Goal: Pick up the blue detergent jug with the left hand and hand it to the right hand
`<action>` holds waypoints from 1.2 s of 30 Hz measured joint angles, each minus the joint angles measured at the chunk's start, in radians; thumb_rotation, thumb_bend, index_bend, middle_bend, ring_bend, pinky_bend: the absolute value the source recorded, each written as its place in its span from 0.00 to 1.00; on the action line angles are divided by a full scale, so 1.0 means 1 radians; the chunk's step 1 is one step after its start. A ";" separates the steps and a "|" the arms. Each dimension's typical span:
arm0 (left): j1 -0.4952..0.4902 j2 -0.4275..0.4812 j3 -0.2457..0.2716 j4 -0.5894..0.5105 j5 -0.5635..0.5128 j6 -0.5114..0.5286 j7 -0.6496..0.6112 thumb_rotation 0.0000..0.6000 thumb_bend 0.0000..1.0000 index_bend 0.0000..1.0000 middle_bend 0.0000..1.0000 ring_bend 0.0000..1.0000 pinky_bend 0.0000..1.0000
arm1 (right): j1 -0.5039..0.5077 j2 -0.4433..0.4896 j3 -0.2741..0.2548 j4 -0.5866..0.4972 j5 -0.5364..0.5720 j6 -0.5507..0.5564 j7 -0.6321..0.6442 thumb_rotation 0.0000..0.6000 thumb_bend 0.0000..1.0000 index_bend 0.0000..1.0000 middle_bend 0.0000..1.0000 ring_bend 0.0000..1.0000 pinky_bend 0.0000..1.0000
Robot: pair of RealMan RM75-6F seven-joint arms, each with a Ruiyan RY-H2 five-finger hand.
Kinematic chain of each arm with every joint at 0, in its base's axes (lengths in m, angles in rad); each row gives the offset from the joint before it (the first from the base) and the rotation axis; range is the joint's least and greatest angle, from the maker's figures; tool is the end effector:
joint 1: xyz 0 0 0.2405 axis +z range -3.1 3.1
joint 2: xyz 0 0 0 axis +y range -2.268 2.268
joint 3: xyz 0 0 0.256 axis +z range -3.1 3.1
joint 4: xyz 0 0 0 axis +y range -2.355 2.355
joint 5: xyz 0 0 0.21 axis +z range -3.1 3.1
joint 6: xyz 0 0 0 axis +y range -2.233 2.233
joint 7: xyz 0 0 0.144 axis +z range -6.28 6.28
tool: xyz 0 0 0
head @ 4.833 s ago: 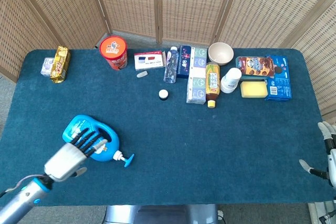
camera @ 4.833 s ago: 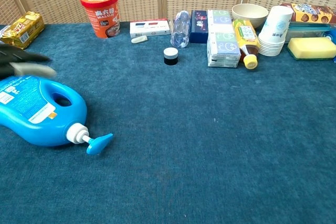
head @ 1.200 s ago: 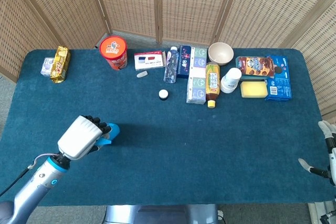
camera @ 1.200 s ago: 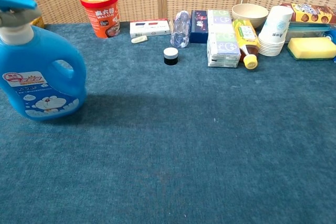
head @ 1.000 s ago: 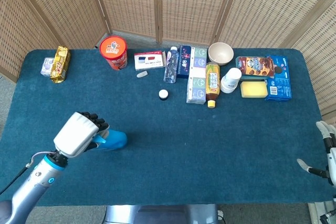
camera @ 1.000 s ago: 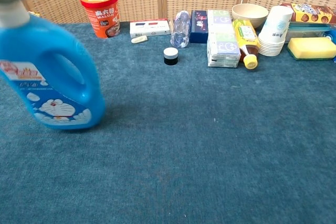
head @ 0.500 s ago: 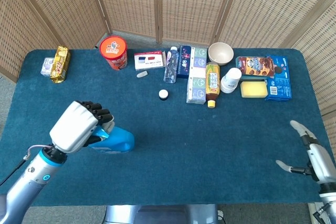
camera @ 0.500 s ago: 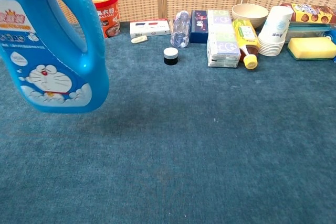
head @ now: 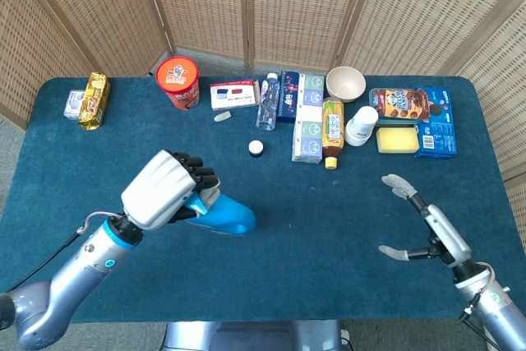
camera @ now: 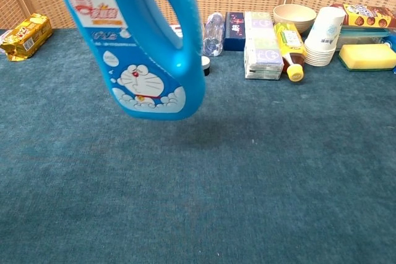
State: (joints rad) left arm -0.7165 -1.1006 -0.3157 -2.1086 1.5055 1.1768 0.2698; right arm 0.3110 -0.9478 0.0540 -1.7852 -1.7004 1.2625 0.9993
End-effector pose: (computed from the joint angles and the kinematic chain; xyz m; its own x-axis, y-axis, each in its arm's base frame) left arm -0.0169 0.2776 0.1382 0.2229 -0.0725 0.9722 0.6497 -0.7325 -0.2035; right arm -0.2285 -0.2300 0.1563 -0.4298 -0.4041 0.8074 -0.8464 -0.1312 -0.5162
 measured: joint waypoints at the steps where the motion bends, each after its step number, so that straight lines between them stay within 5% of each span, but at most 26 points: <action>1: -0.007 -0.008 -0.004 0.001 -0.001 -0.001 0.008 1.00 0.46 0.76 0.75 0.69 0.78 | 0.006 -0.003 0.005 -0.024 0.014 -0.007 -0.026 1.00 0.00 0.00 0.13 0.07 0.11; 19: -0.133 -0.171 -0.076 -0.001 -0.124 -0.002 0.162 1.00 0.46 0.76 0.75 0.69 0.78 | 0.020 -0.135 0.053 -0.229 0.203 -0.001 -0.504 1.00 0.00 0.00 0.17 0.09 0.09; 36: -0.221 -0.278 -0.110 0.073 -0.201 0.019 0.259 1.00 0.46 0.76 0.75 0.69 0.78 | 0.006 -0.165 0.069 -0.391 0.264 0.030 -0.687 1.00 0.00 0.00 0.10 0.00 0.00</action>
State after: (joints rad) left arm -0.9379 -1.3782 -0.4258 -2.0353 1.3042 1.1955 0.5287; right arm 0.3175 -1.1128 0.1234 -2.1760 -1.4362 1.2926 0.3127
